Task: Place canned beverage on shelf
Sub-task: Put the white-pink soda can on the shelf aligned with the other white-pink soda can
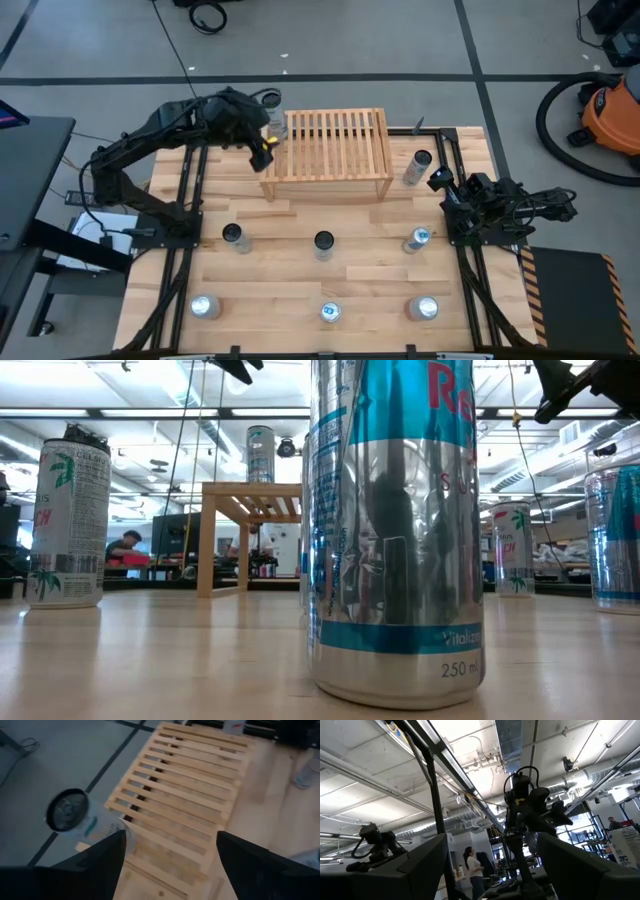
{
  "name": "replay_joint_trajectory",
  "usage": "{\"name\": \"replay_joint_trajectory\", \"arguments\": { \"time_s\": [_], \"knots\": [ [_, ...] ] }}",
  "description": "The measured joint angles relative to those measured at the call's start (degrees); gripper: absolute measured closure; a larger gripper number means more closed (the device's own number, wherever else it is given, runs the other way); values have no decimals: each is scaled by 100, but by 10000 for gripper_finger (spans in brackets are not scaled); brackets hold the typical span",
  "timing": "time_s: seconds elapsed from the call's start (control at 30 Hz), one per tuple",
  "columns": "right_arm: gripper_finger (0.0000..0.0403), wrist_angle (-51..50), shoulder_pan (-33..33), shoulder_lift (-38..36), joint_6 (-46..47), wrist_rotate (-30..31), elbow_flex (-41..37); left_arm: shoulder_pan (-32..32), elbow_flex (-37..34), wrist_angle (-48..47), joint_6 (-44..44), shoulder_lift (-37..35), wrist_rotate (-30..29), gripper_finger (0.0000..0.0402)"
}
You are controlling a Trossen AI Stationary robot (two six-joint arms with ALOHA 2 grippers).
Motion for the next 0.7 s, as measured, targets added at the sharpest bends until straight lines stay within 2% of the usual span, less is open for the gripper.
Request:
{"name": "replay_joint_trajectory", "arguments": {
  "time_s": [0.33,0.7],
  "knots": [
    [85,0,-4,-1,-1,0,-1,-641,0,-353,-657,2,0,90],
    [85,21,-4,1,29,16,0,-1250,0,-590,-882,2,0,90]
  ]
}}
